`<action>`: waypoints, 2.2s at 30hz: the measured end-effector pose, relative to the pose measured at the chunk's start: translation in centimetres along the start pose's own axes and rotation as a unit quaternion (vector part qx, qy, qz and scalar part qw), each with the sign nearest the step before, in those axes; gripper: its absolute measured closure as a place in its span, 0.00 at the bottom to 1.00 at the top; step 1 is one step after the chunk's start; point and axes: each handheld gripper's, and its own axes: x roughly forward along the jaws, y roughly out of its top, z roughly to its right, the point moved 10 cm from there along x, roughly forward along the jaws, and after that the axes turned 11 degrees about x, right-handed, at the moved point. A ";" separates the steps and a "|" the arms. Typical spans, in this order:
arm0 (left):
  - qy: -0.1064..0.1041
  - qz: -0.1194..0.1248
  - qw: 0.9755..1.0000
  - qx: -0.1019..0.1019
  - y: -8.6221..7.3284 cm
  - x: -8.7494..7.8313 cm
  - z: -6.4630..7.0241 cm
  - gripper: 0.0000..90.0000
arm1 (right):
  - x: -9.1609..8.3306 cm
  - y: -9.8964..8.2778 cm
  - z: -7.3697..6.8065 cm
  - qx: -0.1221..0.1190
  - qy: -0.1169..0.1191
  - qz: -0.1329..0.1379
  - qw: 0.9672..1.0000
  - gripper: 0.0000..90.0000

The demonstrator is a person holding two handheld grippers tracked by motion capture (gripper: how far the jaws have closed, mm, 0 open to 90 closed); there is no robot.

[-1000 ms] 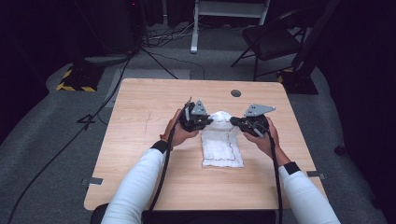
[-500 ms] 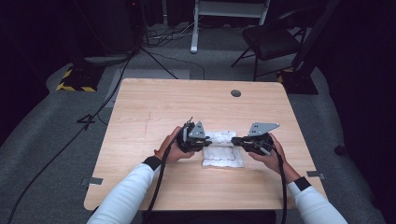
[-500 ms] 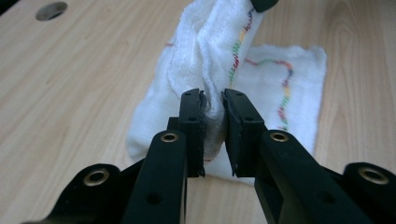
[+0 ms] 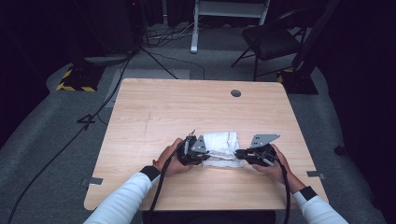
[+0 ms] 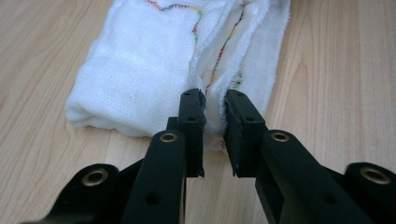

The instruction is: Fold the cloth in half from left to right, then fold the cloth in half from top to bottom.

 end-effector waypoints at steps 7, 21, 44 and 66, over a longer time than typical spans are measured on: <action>-0.009 0.002 1.000 0.006 -0.1 0.2 1.3 0.86 | -0.1 -1.0 0.1 0.004 -0.003 -0.008 1.000 0.89; -0.025 -0.002 1.000 0.011 -0.7 0.7 2.6 0.78 | 0.2 -2.5 -0.1 0.000 -0.009 -0.025 1.000 0.90; 0.022 0.019 0.999 -0.029 -0.1 -2.7 0.6 0.37 | -2.2 -0.3 0.5 -0.017 -0.045 0.012 0.999 0.77; 0.090 -0.033 0.994 -0.056 -4.2 -6.6 -0.6 0.24 | -4.8 -0.9 1.9 -0.023 -0.108 0.006 0.994 0.35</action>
